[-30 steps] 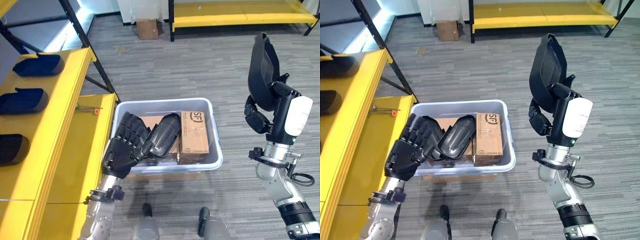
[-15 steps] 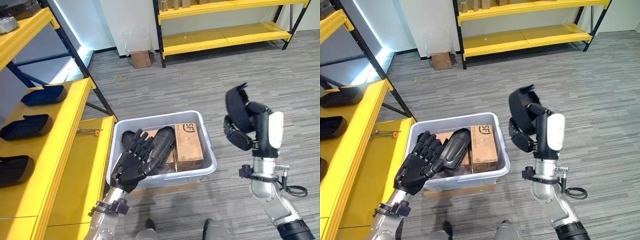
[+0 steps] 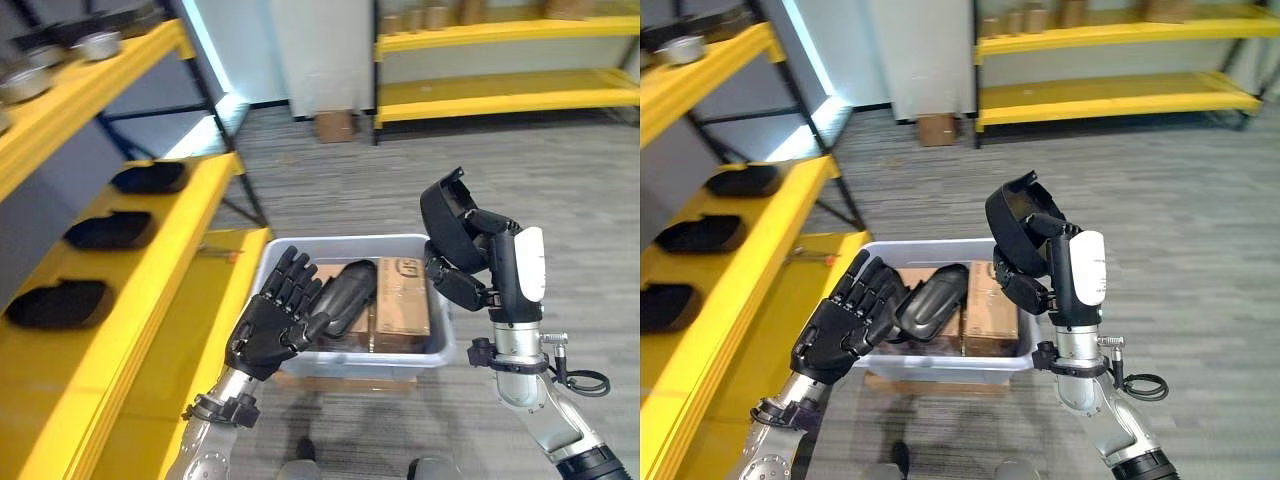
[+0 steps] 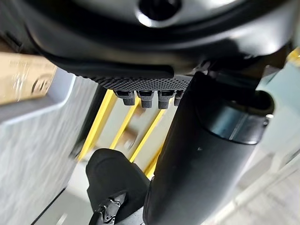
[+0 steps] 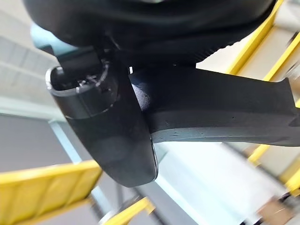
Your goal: Move parts from the plastic box to the shelf.
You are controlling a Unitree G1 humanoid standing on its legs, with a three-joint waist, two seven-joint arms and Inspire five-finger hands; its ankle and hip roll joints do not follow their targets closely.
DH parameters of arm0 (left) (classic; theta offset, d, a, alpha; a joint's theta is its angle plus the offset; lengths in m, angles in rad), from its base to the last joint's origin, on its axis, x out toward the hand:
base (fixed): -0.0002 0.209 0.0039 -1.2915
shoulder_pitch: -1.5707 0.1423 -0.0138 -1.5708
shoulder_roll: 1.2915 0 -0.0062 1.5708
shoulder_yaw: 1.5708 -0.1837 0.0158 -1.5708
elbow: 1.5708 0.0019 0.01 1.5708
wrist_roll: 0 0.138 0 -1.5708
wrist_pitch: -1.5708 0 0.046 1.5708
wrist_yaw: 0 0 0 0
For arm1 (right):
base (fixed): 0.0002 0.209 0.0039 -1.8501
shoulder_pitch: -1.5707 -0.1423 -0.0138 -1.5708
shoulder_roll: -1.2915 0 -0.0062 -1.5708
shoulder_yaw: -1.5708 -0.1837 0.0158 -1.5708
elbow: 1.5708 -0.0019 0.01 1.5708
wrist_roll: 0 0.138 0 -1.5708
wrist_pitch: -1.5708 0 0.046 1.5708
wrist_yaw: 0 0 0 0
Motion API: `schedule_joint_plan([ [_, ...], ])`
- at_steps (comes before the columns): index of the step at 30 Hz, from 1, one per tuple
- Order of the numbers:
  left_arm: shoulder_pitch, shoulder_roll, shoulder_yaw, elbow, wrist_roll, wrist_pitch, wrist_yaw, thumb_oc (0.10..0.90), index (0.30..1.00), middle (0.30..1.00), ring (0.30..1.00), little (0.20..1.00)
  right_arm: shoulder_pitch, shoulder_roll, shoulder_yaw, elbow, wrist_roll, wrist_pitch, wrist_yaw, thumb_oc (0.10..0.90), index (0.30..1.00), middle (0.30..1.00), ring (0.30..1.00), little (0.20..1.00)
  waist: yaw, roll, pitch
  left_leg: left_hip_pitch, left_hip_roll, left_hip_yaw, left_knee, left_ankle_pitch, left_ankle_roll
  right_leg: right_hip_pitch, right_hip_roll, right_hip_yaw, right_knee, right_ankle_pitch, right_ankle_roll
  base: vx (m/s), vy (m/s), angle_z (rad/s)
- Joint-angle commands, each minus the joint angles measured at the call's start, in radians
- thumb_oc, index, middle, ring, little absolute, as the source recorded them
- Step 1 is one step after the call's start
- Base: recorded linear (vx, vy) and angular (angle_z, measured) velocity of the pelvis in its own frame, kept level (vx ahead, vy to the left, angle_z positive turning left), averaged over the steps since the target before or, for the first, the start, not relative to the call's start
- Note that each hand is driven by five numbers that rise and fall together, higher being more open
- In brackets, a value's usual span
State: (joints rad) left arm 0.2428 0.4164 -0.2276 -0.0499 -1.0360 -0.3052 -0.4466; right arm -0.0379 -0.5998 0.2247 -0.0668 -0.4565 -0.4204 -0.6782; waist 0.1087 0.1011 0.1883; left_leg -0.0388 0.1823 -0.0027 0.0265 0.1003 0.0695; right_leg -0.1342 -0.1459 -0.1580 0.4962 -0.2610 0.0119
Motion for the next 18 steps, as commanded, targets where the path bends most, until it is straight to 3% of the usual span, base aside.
schedule_joint_plan([
  [1, -0.073, 0.062, 0.094, -0.110, 0.022, -0.087, -0.007, 0.900, 1.000, 1.000, 1.000, 1.000, -0.172, -0.018, -0.020, -0.121, -0.029, -0.100, 0.007, 0.400, 0.300, 0.300, 0.300, 0.300, 0.005, -0.075, -0.002, 0.042, 0.024, 0.012, 0.152, -0.140, -0.164, 0.185, 0.009, 0.003, -0.239, 0.077, 0.029, -0.05, -0.110, 0.51],
  [6, -0.063, 0.057, 0.121, -0.086, 0.020, -0.143, 0.035, 0.900, 1.000, 1.000, 1.000, 1.000, -0.274, -0.065, 0.027, -0.156, -0.103, -0.105, 0.088, 0.400, 0.300, 0.300, 0.300, 0.300, 0.057, -0.071, 0.026, -0.030, 0.074, -0.008, 0.125, 0.028, -0.195, 0.185, 0.053, -0.062, -0.223, 0.059, 0.011, -0.03, -0.162, 0.75],
  [7, -0.065, 0.051, 0.125, -0.084, 0.009, -0.142, -0.003, 0.900, 1.000, 1.000, 1.000, 1.000, -0.295, -0.070, 0.024, -0.189, -0.141, -0.062, 0.100, 0.400, 0.300, 0.300, 0.300, 0.300, 0.053, -0.071, 0.038, -0.051, 0.130, 0.082, 0.083, 0.100, -0.214, 0.199, 0.056, -0.124, -0.237, 0.062, 0.011, -0.13, -0.176, 0.76],
  [9, -0.075, 0.047, 0.125, -0.074, 0.007, -0.146, -0.019, 0.900, 1.000, 1.000, 1.000, 1.000, -0.304, -0.098, 0.008, -0.224, -0.150, -0.057, 0.128, 0.400, 0.300, 0.300, 0.300, 0.300, 0.043, -0.068, 0.044, -0.062, 0.184, 0.215, 0.039, 0.131, -0.233, 0.212, 0.057, -0.211, -0.251, 0.070, 0.009, -0.15, -0.146, 1.23],
  [12, -0.084, 0.044, 0.114, -0.067, 0.014, -0.151, -0.017, 0.900, 1.000, 1.000, 1.000, 1.000, -0.284, -0.152, -0.003, -0.266, -0.149, -0.083, 0.147, 0.400, 0.300, 0.300, 0.300, 0.300, 0.030, -0.076, 0.050, -0.049, 0.192, 0.337, 0.085, 0.091, -0.233, 0.223, 0.041, -0.299, -0.250, 0.074, 0.010, -0.10, -0.080, 1.37],
  [13, -0.089, 0.044, 0.110, -0.065, 0.009, -0.149, -0.018, 0.900, 1.000, 1.000, 1.000, 1.000, -0.275, -0.165, -0.005, -0.275, -0.154, -0.087, 0.143, 0.400, 0.300, 0.300, 0.300, 0.300, 0.022, -0.085, 0.045, -0.034, 0.182, 0.372, 0.108, 0.051, -0.240, 0.228, 0.030, -0.313, -0.251, 0.066, 0.017, -0.10, -0.074, 0.96],
  [15, -0.120, 0.053, 0.090, -0.061, 0.008, -0.136, -0.007, 0.900, 1.000, 1.000, 1.000, 1.000, -0.253, -0.197, -0.004, -0.288, -0.186, -0.111, 0.116, 0.400, 0.300, 0.300, 0.300, 0.300, 0.010, -0.110, 0.026, -0.013, 0.138, 0.467, 0.214, -0.075, -0.203, 0.231, 0.003, -0.366, -0.280, 0.088, 0.023, -0.11, -0.023, 1.25],
  [16, -0.125, 0.054, 0.087, -0.061, 0.010, -0.134, -0.005, 0.900, 1.000, 1.000, 1.000, 1.000, -0.252, -0.200, -0.004, -0.287, -0.190, -0.111, 0.110, 0.400, 0.300, 0.300, 0.300, 0.300, 0.009, -0.114, 0.022, -0.014, 0.131, 0.472, 0.229, -0.090, -0.198, 0.232, 0.000, -0.369, -0.285, 0.091, 0.024, -0.08, 0.026, 1.03],
  [17, -0.149, 0.059, 0.065, -0.067, 0.023, -0.127, 0.003, 0.900, 1.000, 1.000, 1.000, 1.000, -0.252, -0.210, -0.004, -0.287, -0.204, -0.106, 0.086, 0.400, 0.300, 0.300, 0.300, 0.300, 0.006, -0.130, 0.005, -0.007, 0.100, 0.512, 0.285, -0.154, -0.172, 0.237, -0.008, -0.387, -0.313, 0.106, 0.026, -0.03, 0.027, 0.84],
  [18, -0.152, 0.060, 0.062, -0.068, 0.023, -0.123, 0.003, 0.900, 1.000, 1.000, 1.000, 1.000, -0.252, -0.212, -0.005, -0.288, -0.207, -0.106, 0.082, 0.400, 0.300, 0.300, 0.300, 0.300, 0.005, -0.132, 0.002, -0.007, 0.096, 0.518, 0.293, -0.163, -0.168, 0.238, -0.009, -0.390, -0.318, 0.108, 0.027, -0.02, 0.046, 0.98],
])
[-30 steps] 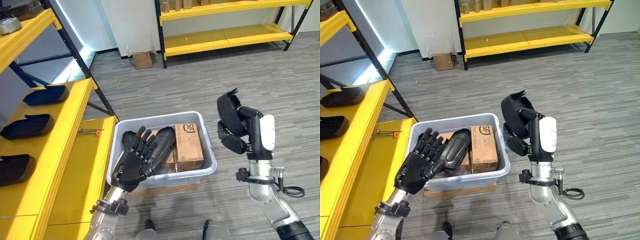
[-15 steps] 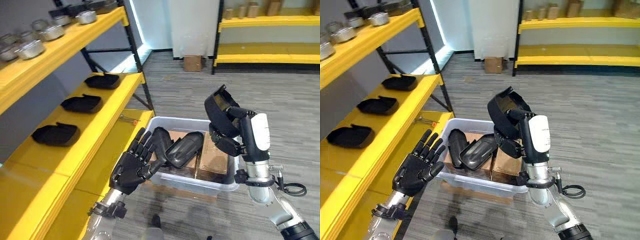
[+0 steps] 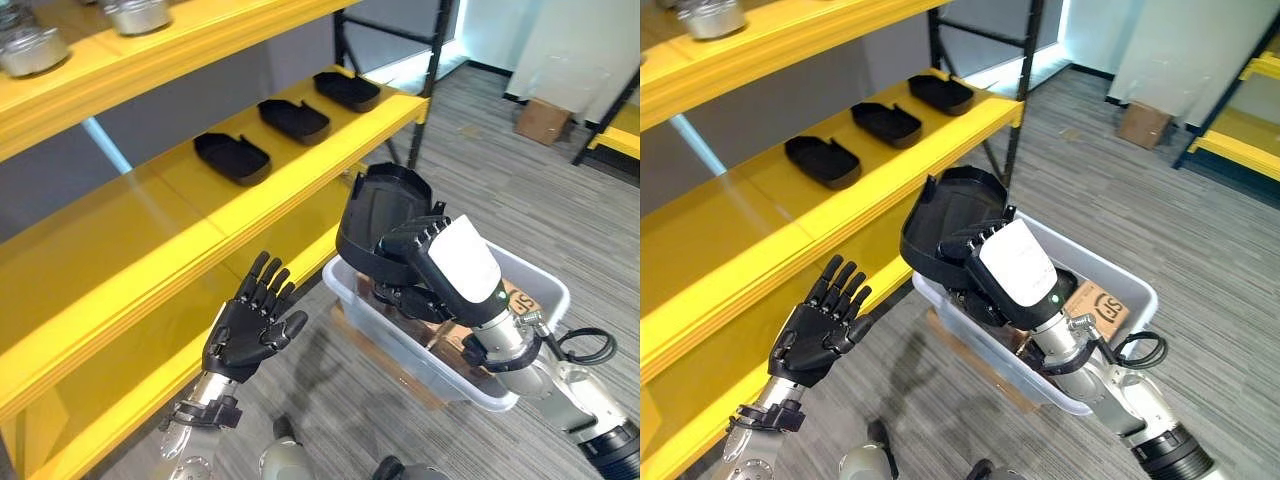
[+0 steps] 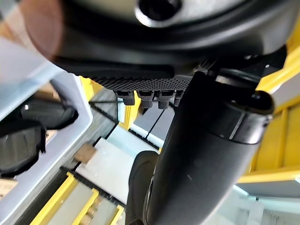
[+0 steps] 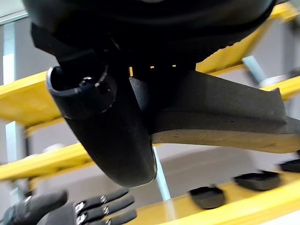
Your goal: Move parts from the plastic box to the shelf.
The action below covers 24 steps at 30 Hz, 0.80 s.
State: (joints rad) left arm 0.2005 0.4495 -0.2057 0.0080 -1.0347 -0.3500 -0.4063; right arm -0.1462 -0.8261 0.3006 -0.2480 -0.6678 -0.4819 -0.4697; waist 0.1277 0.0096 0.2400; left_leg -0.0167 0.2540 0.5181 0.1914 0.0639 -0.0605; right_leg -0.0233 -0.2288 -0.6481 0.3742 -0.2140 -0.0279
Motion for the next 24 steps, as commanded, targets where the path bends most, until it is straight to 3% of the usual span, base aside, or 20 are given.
schedule_joint_plan([
  [1, -0.118, 0.028, 0.031, -0.136, 0.027, -0.073, -0.037, 0.900, 1.000, 1.000, 1.000, 1.000, -0.145, 0.014, -0.084, -0.109, -0.005, -0.035, -0.132, 0.400, 0.300, 0.300, 0.300, 0.300, -0.015, -0.044, -0.059, -0.024, 0.005, 0.018, 0.142, -0.152, -0.025, 0.132, 0.074, 0.092, -0.212, 0.067, 0.068, 0.00, 0.117, 1.02],
  [3, -0.128, 0.036, 0.021, -0.162, 0.042, -0.061, -0.013, 0.900, 1.000, 1.000, 1.000, 1.000, -0.150, 0.020, -0.086, -0.123, -0.043, -0.022, -0.138, 0.400, 0.300, 0.300, 0.300, 0.300, -0.012, -0.034, -0.084, 0.004, -0.045, 0.037, 0.073, -0.160, -0.006, 0.140, 0.082, 0.076, -0.228, 0.071, 0.076, 0.05, 0.198, 1.12],
  [8, -0.092, 0.046, 0.037, -0.174, 0.046, -0.052, 0.000, 0.900, 1.000, 1.000, 1.000, 1.000, -0.119, 0.055, -0.104, -0.152, -0.099, -0.034, -0.119, 0.400, 0.300, 0.300, 0.300, 0.300, 0.026, -0.028, -0.115, 0.044, -0.124, -0.038, -0.032, -0.147, 0.019, 0.154, 0.079, 0.076, -0.233, 0.086, 0.095, 0.14, 0.201, 0.68],
  [12, -0.060, 0.056, 0.051, -0.192, 0.048, -0.065, 0.002, 0.900, 1.000, 1.000, 1.000, 1.000, -0.093, 0.055, -0.117, -0.170, -0.164, -0.035, -0.143, 0.400, 0.300, 0.300, 0.300, 0.300, 0.048, -0.034, -0.121, 0.056, -0.150, -0.068, -0.070, -0.141, 0.033, 0.161, 0.072, 0.083, -0.235, 0.090, 0.108, 0.10, 0.148, 0.48],
  [20, -0.036, 0.049, 0.045, -0.188, 0.056, -0.095, 0.009, 0.900, 1.000, 1.000, 1.000, 1.000, -0.153, 0.051, -0.090, -0.181, -0.268, -0.112, -0.151, 0.400, 0.300, 0.300, 0.300, 0.300, 0.093, -0.044, -0.130, 0.062, -0.179, -0.106, -0.103, -0.136, 0.054, 0.172, 0.052, 0.079, -0.231, 0.095, 0.126, 0.07, 0.122, 0.24],
  [24, -0.035, 0.050, 0.035, -0.184, 0.049, -0.080, 0.014, 0.900, 1.000, 1.000, 1.000, 1.000, -0.196, 0.040, -0.069, -0.180, -0.261, -0.088, -0.119, 0.400, 0.300, 0.300, 0.300, 0.300, 0.108, -0.049, -0.132, 0.057, -0.194, -0.118, -0.079, -0.155, 0.069, 0.170, 0.039, 0.076, -0.210, 0.087, 0.127, 0.09, 0.112, 0.09],
])
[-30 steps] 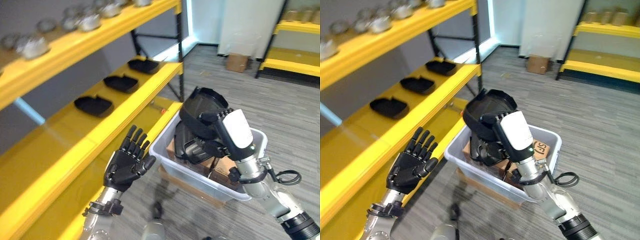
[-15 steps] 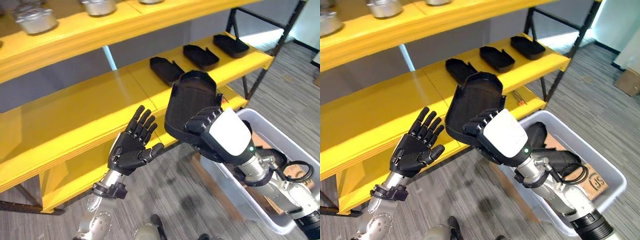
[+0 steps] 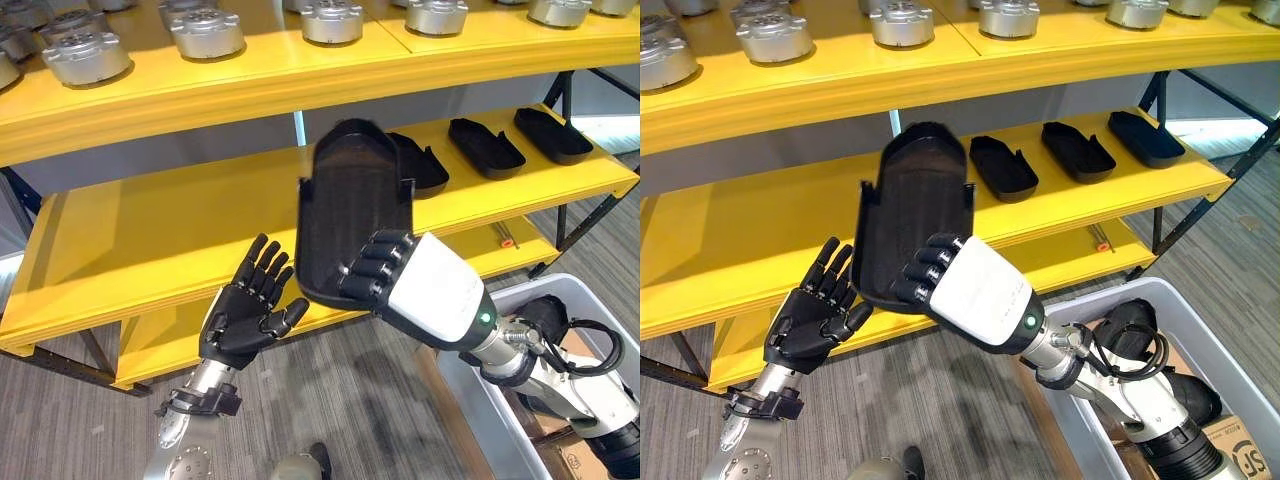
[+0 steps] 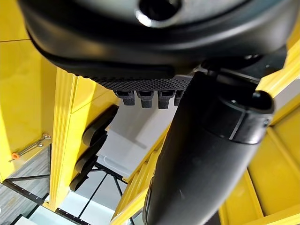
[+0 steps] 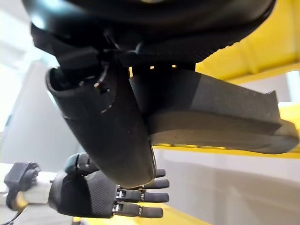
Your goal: Move parts from the plastic box to the shelf.
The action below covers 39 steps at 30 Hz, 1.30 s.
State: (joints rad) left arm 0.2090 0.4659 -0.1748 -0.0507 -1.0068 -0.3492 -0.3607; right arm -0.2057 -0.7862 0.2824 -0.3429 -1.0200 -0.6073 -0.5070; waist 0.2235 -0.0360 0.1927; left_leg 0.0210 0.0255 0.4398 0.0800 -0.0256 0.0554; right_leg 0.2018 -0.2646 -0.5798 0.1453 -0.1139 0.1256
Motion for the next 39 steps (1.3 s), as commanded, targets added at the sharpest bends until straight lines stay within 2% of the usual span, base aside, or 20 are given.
schedule_joint_plan([
  [1, -0.046, 0.034, -0.002, -0.116, 0.022, -0.075, -0.041, 0.900, 1.000, 1.000, 1.000, 1.000, -0.151, -0.001, -0.045, -0.087, 0.095, 0.045, -0.064, 0.400, 0.300, 0.300, 0.300, 0.300, 0.017, -0.005, -0.085, 0.014, 0.027, -0.046, 0.048, -0.075, -0.039, -0.056, 0.070, 0.012, 0.039, -0.019, -0.024, 0.10, 0.137, 0.14],
  [5, -0.055, 0.033, -0.026, -0.090, 0.011, -0.066, -0.058, 0.900, 1.000, 1.000, 1.000, 1.000, -0.167, -0.001, -0.036, -0.075, 0.105, 0.049, -0.026, 0.400, 0.300, 0.300, 0.300, 0.300, 0.013, -0.010, -0.081, 0.009, -0.009, -0.069, 0.067, -0.102, -0.002, -0.081, 0.049, 0.038, 0.157, -0.014, -0.003, 0.11, 0.206, 0.16],
  [9, -0.074, 0.037, -0.047, -0.073, 0.000, -0.072, -0.108, 0.900, 1.000, 1.000, 1.000, 1.000, -0.144, -0.002, -0.029, -0.072, 0.088, 0.053, -0.022, 0.400, 0.300, 0.300, 0.300, 0.300, -0.004, -0.012, -0.073, 0.018, -0.045, -0.109, 0.076, -0.134, 0.037, -0.160, 0.030, 0.072, 0.364, 0.023, 0.025, 0.10, 0.155, 0.24],
  [10, -0.079, 0.039, -0.068, -0.078, 0.008, -0.082, -0.114, 0.900, 1.000, 1.000, 1.000, 1.000, -0.141, 0.006, -0.024, -0.050, 0.081, 0.048, -0.028, 0.400, 0.300, 0.300, 0.300, 0.300, -0.024, -0.008, -0.061, 0.022, -0.050, -0.127, 0.064, -0.125, 0.055, -0.238, 0.051, 0.116, 0.455, 0.072, 0.025, 0.08, 0.033, 0.35],
  [12, -0.088, 0.051, -0.087, -0.087, -0.006, -0.089, -0.106, 0.900, 1.000, 1.000, 1.000, 1.000, -0.137, 0.020, -0.012, -0.017, 0.062, 0.042, -0.057, 0.400, 0.300, 0.300, 0.300, 0.300, -0.048, -0.015, -0.039, 0.032, -0.049, -0.167, 0.067, -0.134, 0.045, -0.261, 0.084, 0.176, 0.414, 0.079, 0.023, 0.13, -0.081, 0.57],
  [13, -0.092, 0.053, -0.090, -0.091, -0.008, -0.088, -0.097, 0.900, 1.000, 1.000, 1.000, 1.000, -0.135, 0.021, -0.012, -0.014, 0.061, 0.040, -0.060, 0.400, 0.300, 0.300, 0.300, 0.300, -0.053, -0.017, -0.035, 0.037, -0.044, -0.174, 0.067, -0.134, 0.038, -0.261, 0.075, 0.187, 0.377, 0.090, 0.023, 0.15, -0.170, 0.58],
  [16, -0.111, 0.060, -0.090, -0.106, -0.005, -0.095, -0.037, 0.900, 1.000, 1.000, 1.000, 1.000, -0.118, 0.017, -0.030, -0.009, 0.064, 0.002, -0.075, 0.400, 0.300, 0.300, 0.300, 0.300, -0.076, -0.027, -0.029, 0.056, -0.014, -0.191, 0.052, -0.127, 0.003, -0.262, -0.002, 0.230, 0.156, 0.167, 0.033, 0.16, -0.248, 0.34],
  [17, -0.114, 0.063, -0.092, -0.105, -0.003, -0.102, -0.024, 0.900, 1.000, 1.000, 1.000, 1.000, -0.108, 0.014, -0.037, -0.009, 0.064, -0.012, -0.084, 0.400, 0.300, 0.300, 0.300, 0.300, -0.085, -0.034, -0.027, 0.065, -0.006, -0.204, 0.048, -0.131, -0.005, -0.264, -0.030, 0.268, 0.078, 0.226, 0.049, 0.26, -0.442, 0.22],
  [18, -0.115, 0.070, -0.096, -0.108, 0.007, -0.111, -0.010, 0.900, 1.000, 1.000, 1.000, 1.000, -0.096, 0.014, -0.044, -0.003, 0.063, -0.023, -0.090, 0.400, 0.300, 0.300, 0.300, 0.300, -0.099, -0.043, -0.018, 0.082, 0.003, -0.239, 0.044, -0.152, -0.010, -0.289, -0.075, 0.369, 0.012, 0.340, 0.083, 0.30, -0.467, 0.32],
  [19, -0.114, 0.078, -0.098, -0.106, 0.002, -0.115, -0.016, 0.900, 1.000, 1.000, 1.000, 1.000, -0.097, 0.022, -0.043, 0.011, 0.049, -0.032, -0.101, 0.400, 0.300, 0.300, 0.300, 0.300, -0.106, -0.044, -0.013, 0.088, 0.020, -0.267, 0.045, -0.161, -0.012, -0.310, -0.083, 0.430, 0.012, 0.362, 0.091, 0.27, -0.397, 0.41],
  [21, -0.107, 0.086, -0.084, -0.094, -0.025, -0.102, -0.067, 0.900, 1.000, 1.000, 1.000, 1.000, -0.087, 0.019, -0.053, 0.026, 0.040, -0.038, -0.106, 0.400, 0.300, 0.300, 0.300, 0.300, -0.109, -0.042, -0.013, 0.070, 0.045, -0.308, 0.082, -0.168, -0.028, -0.272, -0.049, 0.456, -0.023, 0.268, 0.087, 0.26, -0.316, 0.56],
  [22, -0.100, 0.084, -0.079, -0.097, -0.023, -0.099, -0.066, 0.900, 1.000, 1.000, 1.000, 1.000, -0.085, 0.017, -0.056, 0.024, 0.052, -0.039, -0.093, 0.400, 0.300, 0.300, 0.300, 0.300, -0.107, -0.041, -0.014, 0.069, 0.057, -0.303, 0.091, -0.162, -0.036, -0.250, -0.039, 0.441, -0.034, 0.241, 0.080, 0.24, -0.269, 0.69],
  [25, -0.090, 0.072, -0.083, -0.105, -0.024, -0.111, -0.044, 0.900, 1.000, 1.000, 1.000, 1.000, -0.111, -0.006, -0.048, 0.021, 0.089, -0.041, -0.057, 0.400, 0.300, 0.300, 0.300, 0.300, -0.099, -0.044, -0.029, 0.078, 0.080, -0.273, 0.086, -0.143, -0.065, -0.194, -0.011, 0.386, -0.064, 0.187, 0.064, 0.22, -0.182, 0.51],
  [27, -0.077, 0.061, -0.089, -0.126, -0.031, -0.115, -0.009, 0.900, 1.000, 1.000, 1.000, 1.000, -0.149, -0.046, -0.029, 0.033, 0.140, -0.028, -0.029, 0.400, 0.300, 0.300, 0.300, 0.300, -0.096, -0.043, -0.047, 0.085, 0.097, -0.259, 0.078, -0.129, -0.087, -0.157, 0.011, 0.364, -0.082, 0.152, 0.039, 0.25, -0.116, 0.13],
  [33, -0.045, 0.068, -0.073, -0.140, -0.026, -0.085, -0.038, 0.900, 1.000, 1.000, 1.000, 1.000, -0.185, -0.081, 0.012, 0.053, 0.140, -0.002, -0.029, 0.400, 0.300, 0.300, 0.300, 0.300, -0.091, -0.038, -0.060, 0.078, 0.144, -0.259, 0.095, -0.111, -0.119, -0.116, 0.053, 0.348, -0.085, 0.093, -0.014, 0.17, -0.130, 0.10],
  [37, -0.057, 0.064, -0.095, -0.131, -0.035, -0.092, -0.040, 0.900, 1.000, 1.000, 1.000, 1.000, -0.227, -0.075, 0.047, 0.080, 0.133, 0.019, -0.017, 0.400, 0.300, 0.300, 0.300, 0.300, -0.092, -0.034, -0.061, 0.071, 0.176, -0.251, 0.111, -0.097, -0.134, -0.104, 0.069, 0.342, -0.084, 0.078, -0.036, 0.11, -0.130, 0.10],
  [39, -0.078, 0.044, -0.110, -0.117, -0.039, -0.095, -0.035, 0.900, 1.000, 1.000, 1.000, 1.000, -0.242, -0.061, 0.062, 0.109, 0.119, 0.021, -0.024, 0.400, 0.300, 0.300, 0.300, 0.300, -0.099, -0.031, -0.064, 0.057, 0.205, -0.236, 0.140, -0.063, -0.148, -0.096, 0.082, 0.333, -0.080, 0.065, -0.054, 0.10, -0.103, 0.16],
])
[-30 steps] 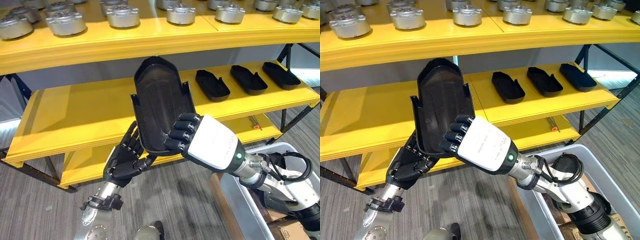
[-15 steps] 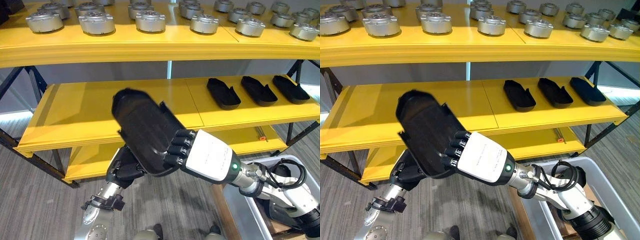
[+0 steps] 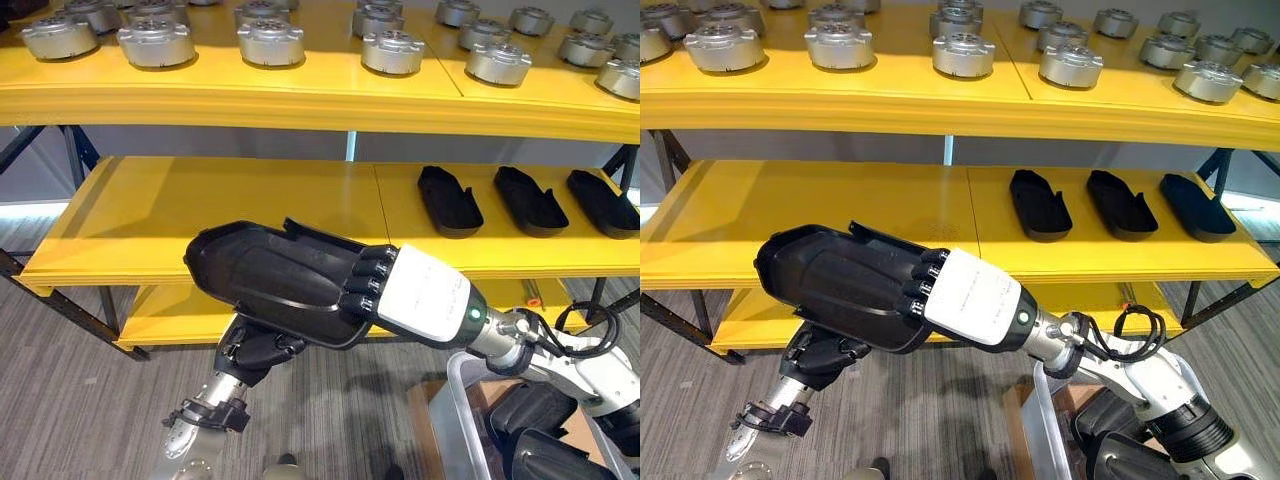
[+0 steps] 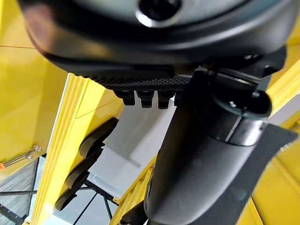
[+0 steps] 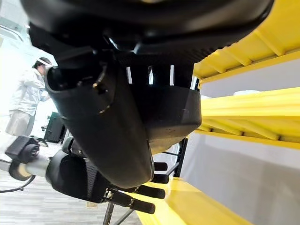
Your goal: Move parts from the plastic box to the shelf.
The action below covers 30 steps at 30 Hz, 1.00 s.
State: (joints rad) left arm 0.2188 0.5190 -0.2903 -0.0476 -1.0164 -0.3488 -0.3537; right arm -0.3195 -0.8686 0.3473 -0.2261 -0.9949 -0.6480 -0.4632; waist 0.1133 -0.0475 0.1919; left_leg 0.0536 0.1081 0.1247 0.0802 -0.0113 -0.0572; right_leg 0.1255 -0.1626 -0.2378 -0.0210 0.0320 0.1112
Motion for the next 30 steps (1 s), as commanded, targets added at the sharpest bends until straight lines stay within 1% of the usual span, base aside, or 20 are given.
schedule_joint_plan([
  [1, -0.090, -0.012, 0.003, -0.116, -0.029, -0.096, -0.044, 0.900, 1.000, 1.000, 1.000, 1.000, -0.129, 0.022, -0.002, -0.006, 0.092, 0.062, -0.069, 0.400, 0.300, 0.300, 0.300, 0.300, 0.010, -0.019, -0.064, 0.022, 0.126, 0.081, 0.145, -0.074, -0.037, -0.019, -0.018, -0.012, 0.087, -0.083, -0.041, 0.07, -0.064, 0.12],
  [2, -0.097, -0.018, -0.004, -0.106, -0.024, -0.101, -0.047, 0.900, 1.000, 1.000, 1.000, 1.000, -0.127, 0.024, -0.003, 0.000, 0.091, 0.062, -0.072, 0.400, 0.300, 0.300, 0.300, 0.300, 0.005, -0.017, -0.065, 0.018, 0.135, 0.093, 0.155, -0.066, -0.040, -0.017, -0.016, -0.020, 0.088, -0.087, -0.046, 0.09, -0.071, 0.18],
  [4, -0.113, -0.028, -0.021, -0.094, -0.006, -0.101, -0.044, 0.900, 1.000, 1.000, 1.000, 1.000, -0.118, 0.031, -0.011, 0.021, 0.088, 0.074, -0.083, 0.400, 0.300, 0.300, 0.300, 0.300, -0.009, -0.010, -0.066, 0.013, 0.158, 0.138, 0.172, -0.046, -0.046, -0.013, -0.012, -0.046, 0.100, -0.100, -0.059, 0.10, -0.069, 0.21],
  [6, -0.115, -0.031, -0.026, -0.089, 0.002, -0.103, -0.040, 0.900, 1.000, 1.000, 1.000, 1.000, -0.114, 0.034, -0.015, 0.032, 0.094, 0.080, -0.085, 0.400, 0.300, 0.300, 0.300, 0.300, -0.013, -0.007, -0.066, 0.012, 0.164, 0.150, 0.180, -0.037, -0.049, -0.013, -0.009, -0.055, 0.107, -0.106, -0.065, 0.09, -0.036, 0.25],
  [11, -0.096, -0.032, -0.006, -0.085, 0.007, -0.108, -0.019, 0.900, 1.000, 1.000, 1.000, 1.000, -0.096, 0.042, -0.027, 0.050, 0.138, 0.100, -0.081, 0.400, 0.300, 0.300, 0.300, 0.300, -0.010, -0.003, -0.065, 0.000, 0.158, 0.139, 0.217, -0.021, -0.052, -0.008, -0.004, -0.058, 0.114, -0.117, -0.078, 0.11, -0.061, 0.12],
  [13, -0.081, -0.034, 0.005, -0.091, 0.011, -0.115, -0.008, 0.900, 1.000, 1.000, 1.000, 1.000, -0.078, 0.047, -0.034, 0.044, 0.165, 0.125, -0.080, 0.400, 0.300, 0.300, 0.300, 0.300, -0.006, -0.006, -0.063, -0.009, 0.155, 0.133, 0.248, -0.020, -0.052, -0.007, -0.002, -0.060, 0.115, -0.122, -0.085, 0.11, -0.128, 0.05],
  [15, -0.073, -0.041, 0.011, -0.090, 0.027, -0.127, 0.018, 0.900, 1.000, 1.000, 1.000, 1.000, -0.072, 0.064, -0.037, 0.045, 0.212, 0.177, -0.075, 0.400, 0.300, 0.300, 0.300, 0.300, 0.000, -0.011, -0.058, -0.034, 0.155, 0.129, 0.319, -0.009, -0.053, -0.003, 0.009, -0.063, 0.111, -0.131, -0.100, 0.11, -0.175, 0.07],
  [16, -0.074, -0.042, 0.010, -0.090, 0.029, -0.128, 0.023, 0.900, 1.000, 1.000, 1.000, 1.000, -0.073, 0.067, -0.035, 0.046, 0.220, 0.183, -0.074, 0.400, 0.300, 0.300, 0.300, 0.300, 0.000, -0.012, -0.057, -0.039, 0.157, 0.130, 0.331, -0.010, -0.053, -0.003, 0.011, -0.064, 0.111, -0.132, -0.103, 0.08, -0.143, 0.08],
  [19, -0.078, -0.054, 0.011, -0.087, 0.044, -0.139, 0.051, 0.900, 1.000, 1.000, 1.000, 1.000, -0.072, 0.087, -0.033, 0.049, 0.247, 0.219, -0.070, 0.400, 0.300, 0.300, 0.300, 0.300, -0.003, -0.018, -0.055, -0.058, 0.174, 0.152, 0.406, 0.001, -0.055, -0.001, 0.025, -0.071, 0.106, -0.142, -0.120, 0.10, -0.157, 0.12],
  [20, -0.084, -0.062, 0.012, -0.082, 0.051, -0.138, 0.061, 0.900, 1.000, 1.000, 1.000, 1.000, -0.066, 0.097, -0.039, 0.048, 0.255, 0.239, -0.059, 0.400, 0.300, 0.300, 0.300, 0.300, -0.007, -0.019, -0.055, -0.071, 0.198, 0.164, 0.463, -0.002, -0.070, 0.010, 0.033, -0.073, 0.102, -0.157, -0.124, 0.14, -0.156, 0.13],
  [21, -0.087, -0.065, 0.013, -0.078, 0.053, -0.136, 0.063, 0.900, 1.000, 1.000, 1.000, 1.000, -0.065, 0.101, -0.039, 0.050, 0.263, 0.249, -0.055, 0.400, 0.300, 0.300, 0.300, 0.300, -0.010, -0.019, -0.054, -0.077, 0.212, 0.176, 0.487, 0.001, -0.073, 0.015, 0.036, -0.078, 0.099, -0.161, -0.127, 0.19, -0.219, 0.25],
  [22, -0.099, -0.071, 0.014, -0.069, 0.051, -0.124, 0.065, 0.900, 1.000, 1.000, 1.000, 1.000, -0.058, 0.108, -0.043, 0.049, 0.282, 0.267, -0.050, 0.400, 0.300, 0.300, 0.300, 0.300, -0.019, -0.019, -0.054, -0.091, 0.248, 0.218, 0.529, 0.002, -0.079, 0.024, 0.044, -0.096, 0.089, -0.166, -0.135, 0.11, -0.161, 0.27],
  [23, -0.104, -0.073, 0.015, -0.066, 0.052, -0.119, 0.067, 0.900, 1.000, 1.000, 1.000, 1.000, -0.056, 0.111, -0.045, 0.048, 0.286, 0.274, -0.048, 0.400, 0.300, 0.300, 0.300, 0.300, -0.021, -0.018, -0.055, -0.093, 0.249, 0.230, 0.532, -0.005, -0.078, 0.025, 0.048, -0.101, 0.086, -0.167, -0.136, 0.08, -0.154, 0.24],
  [24, -0.115, -0.075, 0.014, -0.063, 0.061, -0.111, 0.071, 0.900, 1.000, 1.000, 1.000, 1.000, -0.056, 0.118, -0.041, 0.049, 0.294, 0.288, -0.049, 0.400, 0.300, 0.300, 0.300, 0.300, -0.020, -0.017, -0.053, -0.102, 0.225, 0.246, 0.518, -0.013, -0.055, 0.019, 0.054, -0.112, 0.082, -0.156, -0.139, 0.08, -0.077, 0.29],
  [25, -0.119, -0.074, 0.011, -0.066, 0.070, -0.107, 0.074, 0.900, 1.000, 1.000, 1.000, 1.000, -0.056, 0.129, -0.031, 0.057, 0.295, 0.302, -0.061, 0.400, 0.300, 0.300, 0.300, 0.300, -0.013, -0.011, -0.049, -0.106, 0.174, 0.235, 0.487, -0.038, -0.039, 0.018, 0.062, -0.108, 0.080, -0.151, -0.134, 0.10, -0.053, 0.29],
  [26, -0.118, -0.072, 0.011, -0.070, 0.072, -0.105, 0.074, 0.900, 1.000, 1.000, 1.000, 1.000, -0.057, 0.139, -0.022, 0.064, 0.294, 0.314, -0.070, 0.400, 0.300, 0.300, 0.300, 0.300, -0.006, -0.006, -0.044, -0.108, 0.133, 0.225, 0.453, -0.050, -0.029, 0.021, 0.070, -0.101, 0.076, -0.147, -0.129, 0.18, 0.004, 0.27],
  [27, -0.117, -0.066, 0.014, -0.080, 0.071, -0.099, 0.074, 0.900, 1.000, 1.000, 1.000, 1.000, -0.060, 0.153, -0.008, 0.070, 0.303, 0.343, -0.080, 0.400, 0.300, 0.300, 0.300, 0.300, 0.006, 0.007, -0.036, -0.121, 0.078, 0.214, 0.355, -0.049, -0.019, 0.029, 0.086, -0.092, 0.067, -0.144, -0.123, 0.13, 0.026, 0.11],
  [28, -0.116, -0.065, 0.015, -0.082, 0.069, -0.098, 0.074, 0.900, 1.000, 1.000, 1.000, 1.000, -0.060, 0.154, -0.006, 0.071, 0.303, 0.346, -0.082, 0.400, 0.300, 0.300, 0.300, 0.300, 0.007, 0.008, -0.034, -0.119, 0.071, 0.215, 0.334, -0.045, -0.018, 0.032, 0.086, -0.091, 0.066, -0.144, -0.122, 0.17, 0.083, 0.04],
  [29, -0.118, -0.065, 0.016, -0.089, 0.068, -0.090, 0.071, 0.900, 1.000, 1.000, 1.000, 1.000, -0.056, 0.161, 0.000, 0.072, 0.308, 0.369, -0.093, 0.400, 0.300, 0.300, 0.300, 0.300, 0.014, 0.021, -0.029, -0.137, 0.050, 0.220, 0.204, -0.012, -0.019, 0.040, 0.093, -0.091, 0.064, -0.146, -0.114, 0.13, 0.110, 0.03],
  [30, -0.115, -0.065, 0.017, -0.088, 0.070, -0.088, 0.067, 0.900, 1.000, 1.000, 1.000, 1.000, -0.046, 0.165, -0.003, 0.072, 0.310, 0.375, -0.100, 0.400, 0.300, 0.300, 0.300, 0.300, 0.016, 0.030, -0.030, -0.149, 0.051, 0.219, 0.137, 0.021, -0.024, 0.040, 0.097, -0.090, 0.066, -0.146, -0.110, 0.17, 0.139, -0.03],
])
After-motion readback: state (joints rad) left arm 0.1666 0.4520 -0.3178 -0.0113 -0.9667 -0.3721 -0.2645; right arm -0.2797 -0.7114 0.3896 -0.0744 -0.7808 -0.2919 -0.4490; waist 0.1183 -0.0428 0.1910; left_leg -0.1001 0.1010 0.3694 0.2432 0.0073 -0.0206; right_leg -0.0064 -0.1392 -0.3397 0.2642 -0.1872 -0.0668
